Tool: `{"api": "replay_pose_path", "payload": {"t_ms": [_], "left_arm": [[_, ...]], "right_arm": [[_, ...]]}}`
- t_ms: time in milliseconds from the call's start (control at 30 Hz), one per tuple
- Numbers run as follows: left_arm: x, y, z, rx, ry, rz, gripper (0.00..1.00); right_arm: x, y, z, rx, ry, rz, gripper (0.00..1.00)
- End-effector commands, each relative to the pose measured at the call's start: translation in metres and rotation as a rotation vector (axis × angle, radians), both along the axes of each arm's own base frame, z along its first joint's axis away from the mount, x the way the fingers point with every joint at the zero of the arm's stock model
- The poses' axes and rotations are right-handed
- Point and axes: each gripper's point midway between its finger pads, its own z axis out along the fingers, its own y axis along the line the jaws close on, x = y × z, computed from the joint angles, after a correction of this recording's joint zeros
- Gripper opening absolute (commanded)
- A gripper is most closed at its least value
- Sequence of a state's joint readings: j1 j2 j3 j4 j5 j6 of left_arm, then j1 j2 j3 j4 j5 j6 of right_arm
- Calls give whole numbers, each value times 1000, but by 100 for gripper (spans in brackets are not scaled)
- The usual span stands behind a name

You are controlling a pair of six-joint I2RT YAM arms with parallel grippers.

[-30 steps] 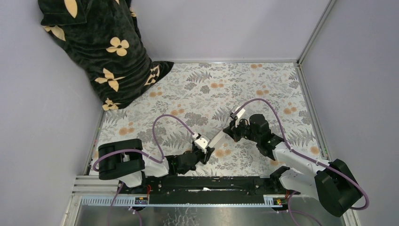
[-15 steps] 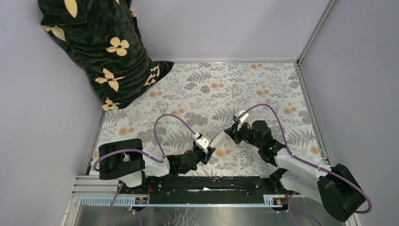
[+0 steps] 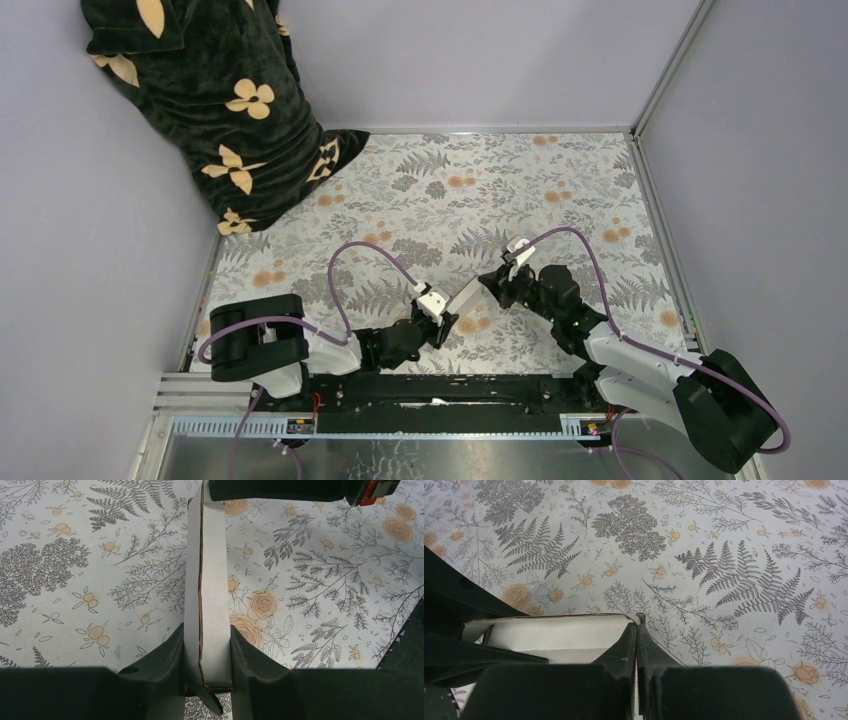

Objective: Fold the paper box
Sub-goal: Close the paper box at the center of the board.

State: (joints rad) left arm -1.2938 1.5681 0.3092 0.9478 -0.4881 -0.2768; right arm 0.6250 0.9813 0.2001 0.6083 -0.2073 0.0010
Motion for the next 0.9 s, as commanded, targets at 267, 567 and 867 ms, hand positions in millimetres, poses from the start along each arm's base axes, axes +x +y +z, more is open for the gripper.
{"api": "replay_pose_path", "payload": {"t_ms": [267, 567, 867], "left_arm": [[-9, 22, -42, 167, 63, -12, 8], [-8, 22, -42, 169, 60, -8, 8], [-7, 22, -42, 173, 59, -2, 8]], "right_arm": [[12, -25, -15, 56, 24, -212, 0], [11, -23, -29, 38, 59, -273, 0], [6, -19, -31, 30, 71, -272, 12]]}}
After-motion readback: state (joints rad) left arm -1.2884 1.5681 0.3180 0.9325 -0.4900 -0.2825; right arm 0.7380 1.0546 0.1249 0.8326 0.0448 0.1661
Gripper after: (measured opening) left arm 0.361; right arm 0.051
